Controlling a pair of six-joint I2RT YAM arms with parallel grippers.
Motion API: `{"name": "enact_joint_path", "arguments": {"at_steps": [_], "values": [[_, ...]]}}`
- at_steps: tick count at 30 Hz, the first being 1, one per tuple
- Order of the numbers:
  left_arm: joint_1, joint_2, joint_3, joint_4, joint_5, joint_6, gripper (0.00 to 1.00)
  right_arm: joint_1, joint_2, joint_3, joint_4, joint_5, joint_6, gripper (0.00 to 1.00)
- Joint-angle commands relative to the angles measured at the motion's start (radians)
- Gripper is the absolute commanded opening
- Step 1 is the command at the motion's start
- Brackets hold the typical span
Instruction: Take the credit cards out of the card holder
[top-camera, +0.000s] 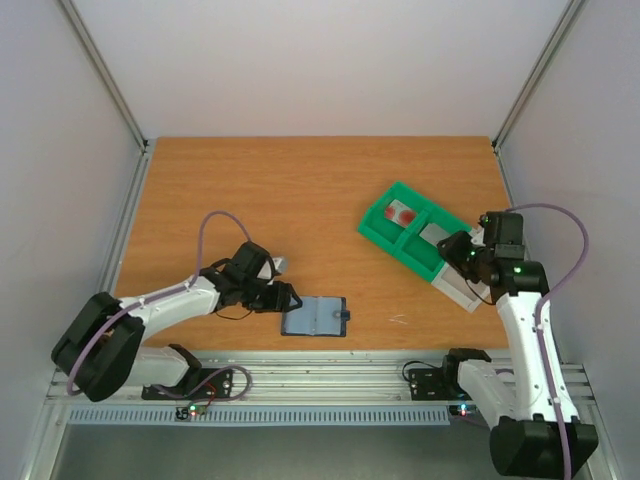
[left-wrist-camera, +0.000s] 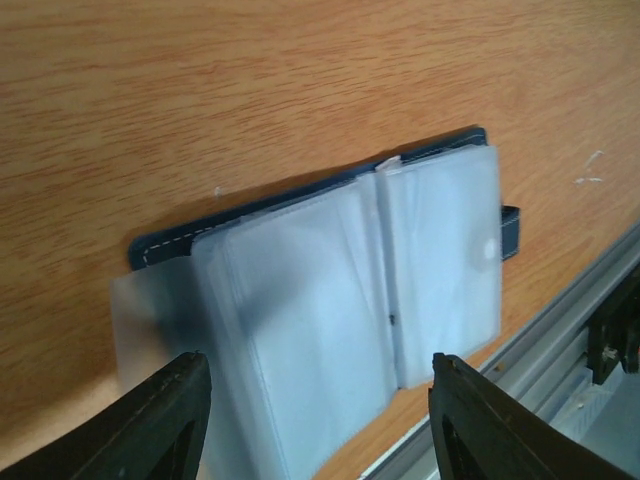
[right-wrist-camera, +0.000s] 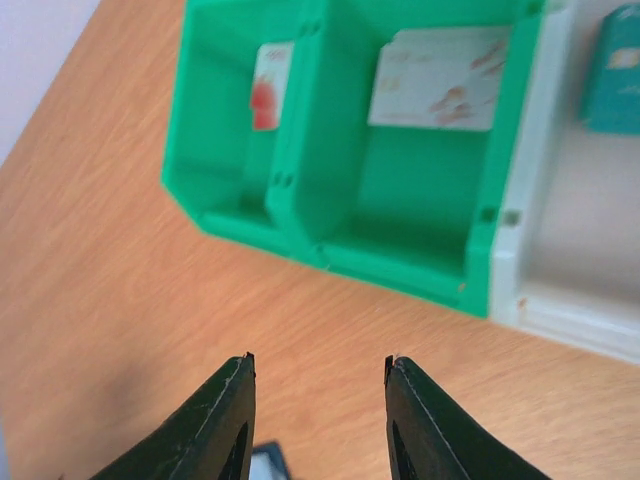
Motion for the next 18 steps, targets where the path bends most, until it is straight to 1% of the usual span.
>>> {"name": "enact_joint_path", "arguments": {"at_steps": [1, 5, 8, 11, 15, 18], "values": [[0.005, 0.062, 0.015, 0.061, 0.0, -0.022, 0.61, 0.111, -0.031, -0.033, -0.009, -0.042, 0.091, 0.37], [0.005, 0.084, 0.0, 0.099, 0.015, -0.034, 0.59, 0.283, -0.015, -0.06, 0.024, -0.011, 0.131, 0.38], [0.005, 0.098, -0.008, 0.129, 0.027, -0.045, 0.51, 0.398, -0.004, -0.087, 0.056, 0.015, 0.176, 0.38], [0.005, 0.118, -0.008, 0.138, 0.04, -0.054, 0.46, 0.55, 0.016, -0.124, 0.102, 0.066, 0.231, 0.38], [0.005, 0.132, -0.019, 0.163, 0.062, -0.08, 0.43, 0.749, 0.073, -0.175, 0.18, 0.166, 0.331, 0.38], [0.005, 0.13, -0.022, 0.177, 0.083, -0.093, 0.34, 0.881, 0.168, -0.201, 0.259, 0.227, 0.39, 0.38]]}}
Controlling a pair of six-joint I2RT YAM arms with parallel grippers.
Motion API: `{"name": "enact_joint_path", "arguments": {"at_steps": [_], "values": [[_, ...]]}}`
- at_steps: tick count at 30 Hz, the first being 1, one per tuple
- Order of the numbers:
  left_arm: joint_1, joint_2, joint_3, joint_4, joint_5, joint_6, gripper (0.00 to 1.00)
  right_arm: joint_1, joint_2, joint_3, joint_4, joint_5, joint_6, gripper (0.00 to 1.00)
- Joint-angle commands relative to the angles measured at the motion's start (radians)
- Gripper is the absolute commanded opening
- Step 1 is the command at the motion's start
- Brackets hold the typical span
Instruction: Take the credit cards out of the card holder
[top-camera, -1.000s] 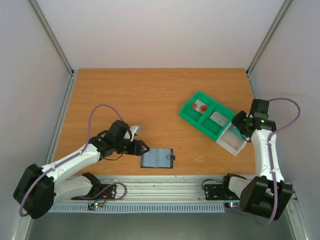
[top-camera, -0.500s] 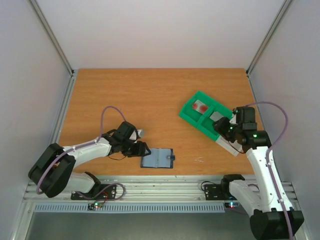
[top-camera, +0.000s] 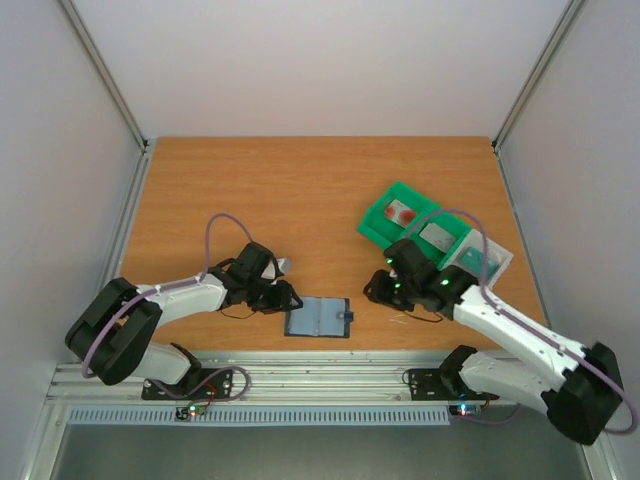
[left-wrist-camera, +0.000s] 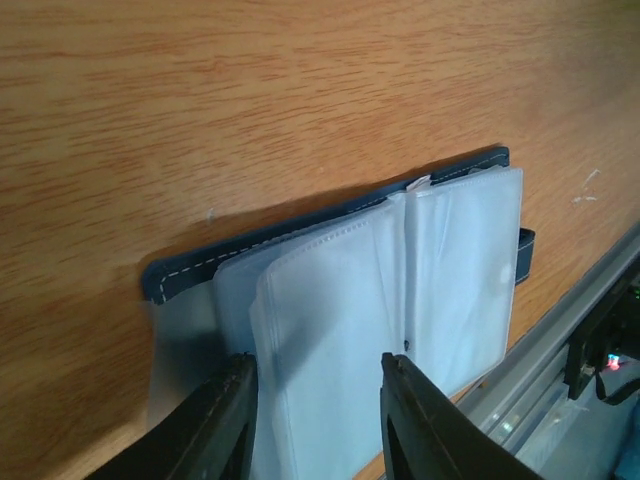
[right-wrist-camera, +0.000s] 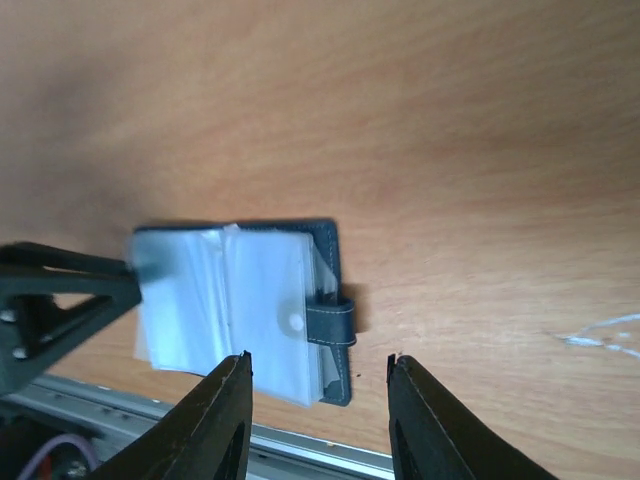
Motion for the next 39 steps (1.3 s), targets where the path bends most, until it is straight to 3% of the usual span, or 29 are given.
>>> {"name": "enact_joint_path", "arguments": {"at_steps": [1, 5, 13, 19, 24, 28, 33, 39], "values": [[0.001, 0.007, -0.014, 0.072, 0.047, -0.029, 0.3, 0.171, 0.125, -0.034, 0.143, 0.141, 0.136, 0.38], [0.001, 0.001, -0.02, 0.107, 0.081, -0.055, 0.2, 0.288, 0.265, -0.053, 0.251, 0.254, 0.123, 0.38], [0.001, 0.019, -0.048, 0.147, 0.094, -0.086, 0.27, 0.293, 0.419, -0.131, 0.463, 0.169, 0.184, 0.34], [0.002, 0.049, -0.067, 0.236, 0.133, -0.105, 0.02, 0.293, 0.469, -0.167, 0.545, 0.123, 0.208, 0.21], [0.004, 0.054, -0.093, 0.384, 0.217, -0.211, 0.0, 0.293, 0.461, -0.179, 0.566, 0.129, 0.229, 0.08], [0.005, 0.051, -0.077, 0.332, 0.171, -0.213, 0.0, 0.293, 0.435, -0.177, 0.541, 0.2, 0.244, 0.01], [0.016, 0.013, -0.013, 0.148, 0.07, -0.132, 0.14, 0.293, 0.409, -0.172, 0.518, 0.283, 0.26, 0.01], [0.022, -0.087, 0.073, -0.098, -0.137, -0.01, 0.47, 0.29, 0.394, -0.12, 0.474, 0.4, 0.252, 0.01]]}}
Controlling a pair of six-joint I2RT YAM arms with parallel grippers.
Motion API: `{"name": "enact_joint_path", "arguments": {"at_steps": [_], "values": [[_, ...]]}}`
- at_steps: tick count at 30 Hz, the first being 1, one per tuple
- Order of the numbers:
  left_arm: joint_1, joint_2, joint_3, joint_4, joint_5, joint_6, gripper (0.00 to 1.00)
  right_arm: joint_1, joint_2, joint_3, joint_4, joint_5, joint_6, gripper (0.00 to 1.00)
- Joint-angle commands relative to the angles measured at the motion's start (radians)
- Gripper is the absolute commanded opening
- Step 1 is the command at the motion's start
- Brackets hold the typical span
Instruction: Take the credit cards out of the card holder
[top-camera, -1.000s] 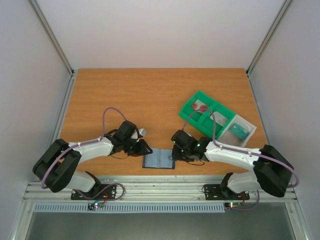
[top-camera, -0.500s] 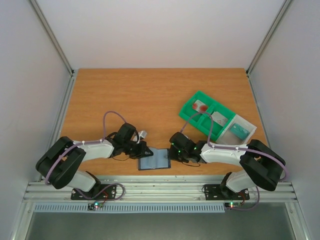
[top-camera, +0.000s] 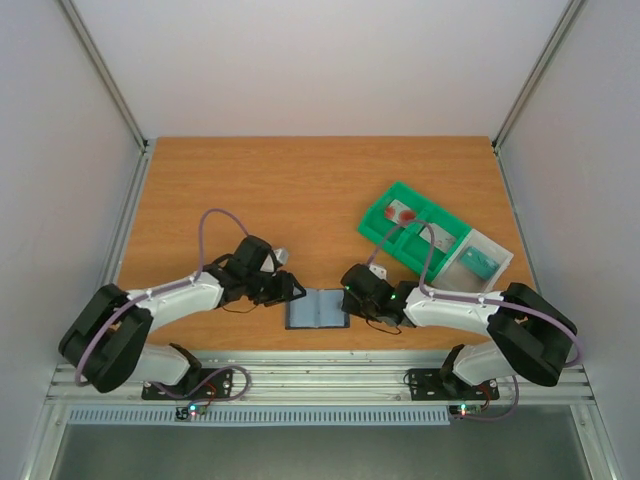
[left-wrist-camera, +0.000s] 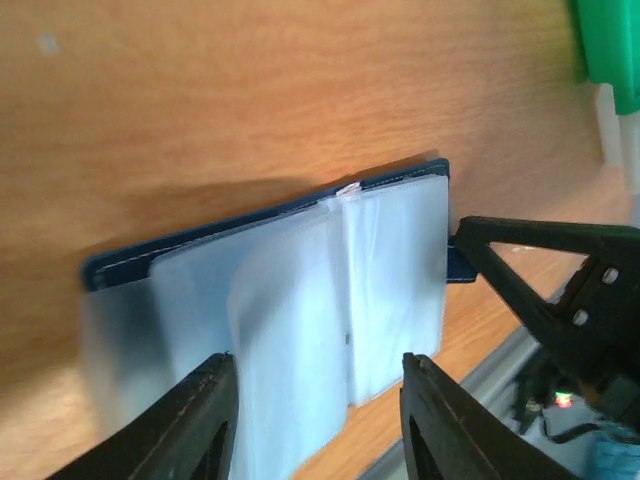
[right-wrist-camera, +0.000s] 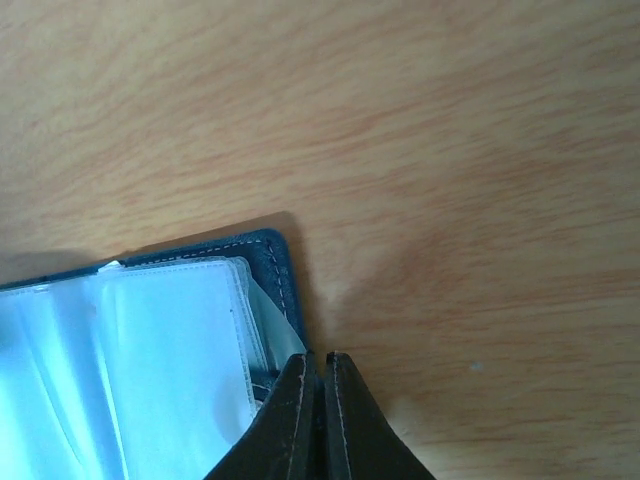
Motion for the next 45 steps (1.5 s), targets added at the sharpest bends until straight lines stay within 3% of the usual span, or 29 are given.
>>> {"name": "enact_joint_path", "arguments": {"at_steps": [1, 7, 10, 11, 14, 20, 23, 27, 29, 35, 45], "values": [[0.009, -0.082, 0.078, -0.182, -0.176, 0.115, 0.5, -0.001, -0.017, 0.054, -0.052, 0.148, 0.007, 0.01], [0.01, -0.163, 0.127, -0.284, -0.281, 0.172, 0.73, -0.009, -0.001, 0.112, -0.068, 0.212, 0.01, 0.01], [0.01, -0.194, 0.143, -0.303, -0.303, 0.196, 0.97, -0.009, 0.03, 0.149, -0.081, 0.204, 0.01, 0.01], [0.01, -0.2, 0.151, -0.313, -0.311, 0.204, 0.99, -0.009, 0.037, 0.161, -0.089, 0.2, 0.01, 0.01], [0.01, -0.217, 0.178, -0.352, -0.333, 0.22, 0.99, -0.009, 0.042, 0.186, -0.133, 0.189, 0.008, 0.08], [0.01, -0.296, 0.212, -0.432, -0.383, 0.259, 0.99, -0.009, -0.03, 0.249, -0.286, 0.206, -0.046, 0.39], [0.01, -0.357, 0.233, -0.468, -0.404, 0.284, 0.99, -0.009, -0.096, 0.275, -0.356, 0.21, -0.102, 0.46], [0.01, -0.433, 0.287, -0.528, -0.433, 0.332, 0.99, -0.006, -0.135, 0.38, -0.525, 0.212, -0.174, 0.78], [0.01, -0.464, 0.317, -0.558, -0.453, 0.351, 0.99, -0.005, -0.149, 0.429, -0.605, 0.222, -0.201, 0.87], [0.01, -0.52, 0.414, -0.648, -0.477, 0.408, 0.99, -0.003, -0.26, 0.499, -0.723, 0.238, -0.255, 0.98], [0.01, -0.567, 0.516, -0.697, -0.512, 0.422, 0.99, -0.003, -0.447, 0.651, -0.885, 0.298, -0.327, 0.99]]}}
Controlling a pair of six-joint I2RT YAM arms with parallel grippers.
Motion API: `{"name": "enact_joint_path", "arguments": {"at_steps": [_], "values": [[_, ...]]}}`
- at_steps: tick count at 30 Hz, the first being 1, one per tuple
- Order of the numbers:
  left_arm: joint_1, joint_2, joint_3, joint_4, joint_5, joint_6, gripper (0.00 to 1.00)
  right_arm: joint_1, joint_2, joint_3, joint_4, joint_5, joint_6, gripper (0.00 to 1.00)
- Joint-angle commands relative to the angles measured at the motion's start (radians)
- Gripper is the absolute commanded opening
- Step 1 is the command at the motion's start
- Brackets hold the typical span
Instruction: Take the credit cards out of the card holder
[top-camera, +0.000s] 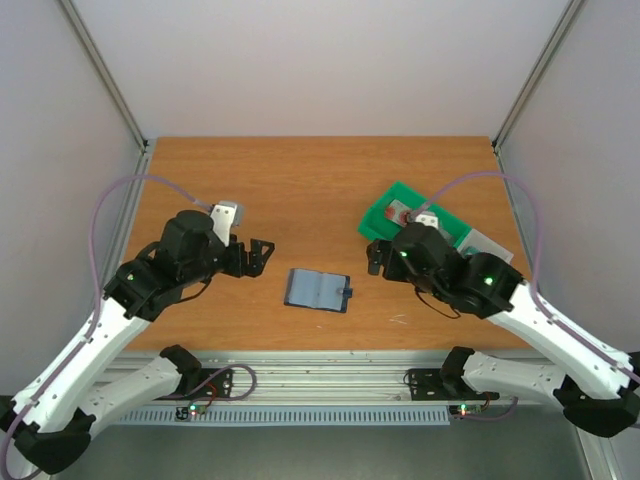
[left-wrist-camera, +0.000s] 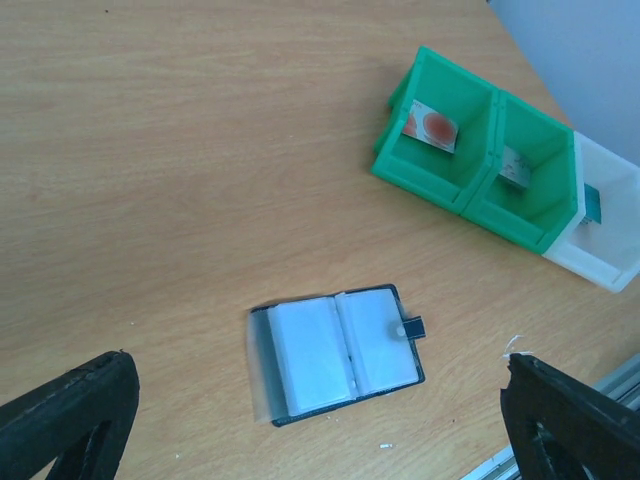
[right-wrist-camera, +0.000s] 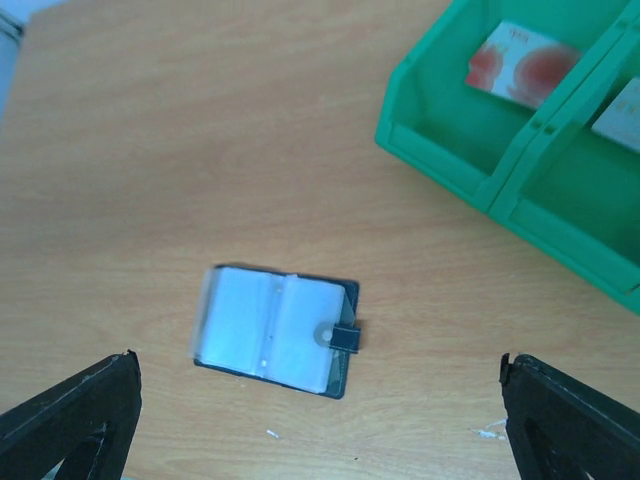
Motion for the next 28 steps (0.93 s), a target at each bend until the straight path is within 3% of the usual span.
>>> {"name": "enact_joint_path", "arguments": {"at_steps": [1, 12, 28], "values": [[0.005, -0.059, 0.024, -0.007, -0.012, 0.031, 0.99, 0.003, -0.063, 0.075, -0.108, 0.051, -0.07, 0.98], [0.005, -0.225, -0.082, 0.081, -0.032, 0.025, 0.99, 0.003, -0.17, 0.037, -0.067, 0.035, -0.091, 0.98], [0.005, -0.186, -0.142, 0.138, 0.029, 0.001, 0.99, 0.003, -0.226, -0.02, -0.027, 0.035, -0.092, 0.98]]}}
